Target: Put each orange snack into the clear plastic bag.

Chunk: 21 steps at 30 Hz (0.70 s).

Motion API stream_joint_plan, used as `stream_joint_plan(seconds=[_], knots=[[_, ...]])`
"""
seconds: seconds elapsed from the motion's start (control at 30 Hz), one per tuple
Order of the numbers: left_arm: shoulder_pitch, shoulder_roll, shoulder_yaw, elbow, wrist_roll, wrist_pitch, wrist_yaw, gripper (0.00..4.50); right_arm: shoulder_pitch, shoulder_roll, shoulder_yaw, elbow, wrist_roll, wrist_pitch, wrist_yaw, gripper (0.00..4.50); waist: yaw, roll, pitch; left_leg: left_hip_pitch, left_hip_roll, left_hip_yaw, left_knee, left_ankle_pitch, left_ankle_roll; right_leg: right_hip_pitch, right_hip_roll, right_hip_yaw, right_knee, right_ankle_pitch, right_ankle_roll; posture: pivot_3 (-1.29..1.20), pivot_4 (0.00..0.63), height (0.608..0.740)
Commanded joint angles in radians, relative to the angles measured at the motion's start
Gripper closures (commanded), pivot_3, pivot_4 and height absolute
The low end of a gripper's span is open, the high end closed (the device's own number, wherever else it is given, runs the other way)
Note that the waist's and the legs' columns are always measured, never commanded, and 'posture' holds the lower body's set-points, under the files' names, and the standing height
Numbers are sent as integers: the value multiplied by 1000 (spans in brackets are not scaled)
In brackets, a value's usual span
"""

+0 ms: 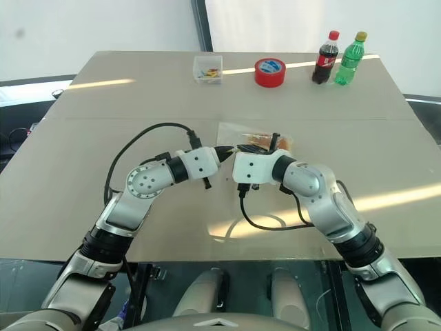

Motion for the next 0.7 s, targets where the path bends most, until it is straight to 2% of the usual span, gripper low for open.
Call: stream_joint_plan(seconds=[0.03, 0.6, 0.63, 0.7], knots=[[-15, -4, 16, -46, -21, 11, -2, 4500, -25, 13, -10, -18, -5, -25, 4, 3958, 0, 0, 0, 0, 0, 0, 0, 0, 0, 0, 0, 0, 0, 0, 0, 0, 150, 740], [-18, -11, 11, -58, -27, 32, -2, 4500, -34, 21, -22, 21, -41, -66, 13, 3958, -2, 0, 0, 0, 0, 0, 0, 0, 0, 0, 0, 0, 0, 0, 0, 0, 150, 740], [-18, -11, 11, -58, -27, 34, -2, 4500, -33, 21, -23, 21, -41, -66, 13, 4486, -2, 0, 0, 0, 0, 0, 0, 0, 0, 0, 0, 0, 0, 0, 0, 0, 150, 740], [-16, -10, 13, -61, -28, 39, -2, 4500, -33, 22, -26, 13, -42, -63, 15, 4496, -2, 0, 0, 0, 0, 0, 0, 0, 0, 0, 0, 0, 0, 0, 0, 0, 150, 740]])
